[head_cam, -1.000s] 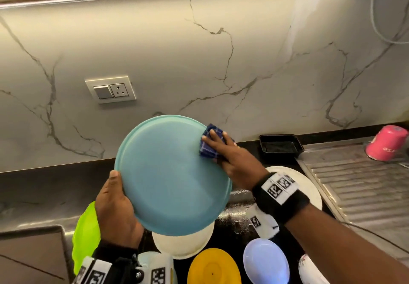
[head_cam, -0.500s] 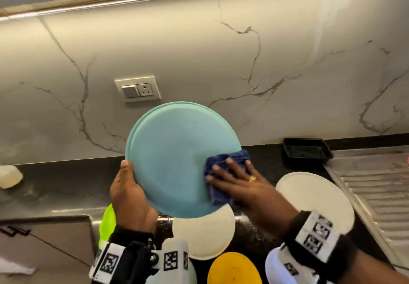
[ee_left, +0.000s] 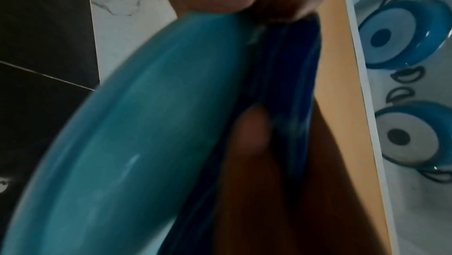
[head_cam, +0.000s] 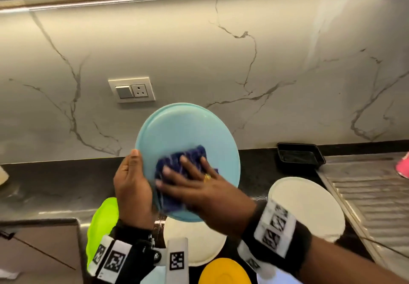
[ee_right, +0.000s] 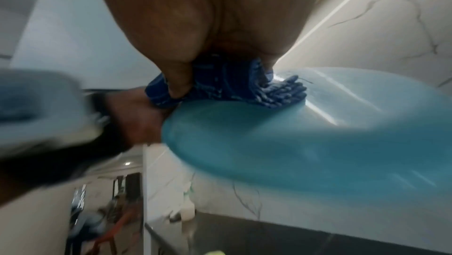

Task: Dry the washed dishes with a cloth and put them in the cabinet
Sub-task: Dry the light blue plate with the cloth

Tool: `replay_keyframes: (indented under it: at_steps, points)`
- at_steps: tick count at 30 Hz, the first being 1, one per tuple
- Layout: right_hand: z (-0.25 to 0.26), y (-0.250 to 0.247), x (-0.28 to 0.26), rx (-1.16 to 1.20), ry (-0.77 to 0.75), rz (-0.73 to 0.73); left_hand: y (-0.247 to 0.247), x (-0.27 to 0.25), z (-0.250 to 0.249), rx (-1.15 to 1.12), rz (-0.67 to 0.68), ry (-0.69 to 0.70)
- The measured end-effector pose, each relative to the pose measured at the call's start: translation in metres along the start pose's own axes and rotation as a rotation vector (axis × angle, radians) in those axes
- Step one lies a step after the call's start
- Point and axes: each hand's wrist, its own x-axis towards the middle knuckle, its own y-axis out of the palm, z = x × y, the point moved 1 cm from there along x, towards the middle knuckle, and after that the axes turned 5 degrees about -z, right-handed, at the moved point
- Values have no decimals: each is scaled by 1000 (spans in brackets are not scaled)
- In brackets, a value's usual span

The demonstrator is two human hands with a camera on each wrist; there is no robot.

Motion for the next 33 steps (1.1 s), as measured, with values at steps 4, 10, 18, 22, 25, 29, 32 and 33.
replay_keyframes:
  at_steps: [4, 10, 18, 22, 25, 29, 32, 33]
  points:
    - [-29, 10, -62, -152, 13, -12, -16, 10, -2, 19, -2, -29]
    - [-109, -17, -34, 458, 565, -145, -4, -5, 13, 62, 71, -32]
    - [-22, -25, 32, 27, 119, -97, 19, 1, 10, 32, 106, 62]
    - [-23, -5, -34, -123, 45, -40, 5, 9, 4, 2, 55, 33]
    - [-65, 2, -54, 167, 384, -133, -2, -1, 5, 67, 75, 55]
    - [-98, -22, -24, 517, 619, -345, -5, -20, 12, 268, 169, 181]
    - [-62, -45, 18, 440, 495, -332, -7, -25, 11, 429, 240, 296]
    - [-40, -49, 29, 359, 413, -295, -9, -24, 9, 446, 236, 315]
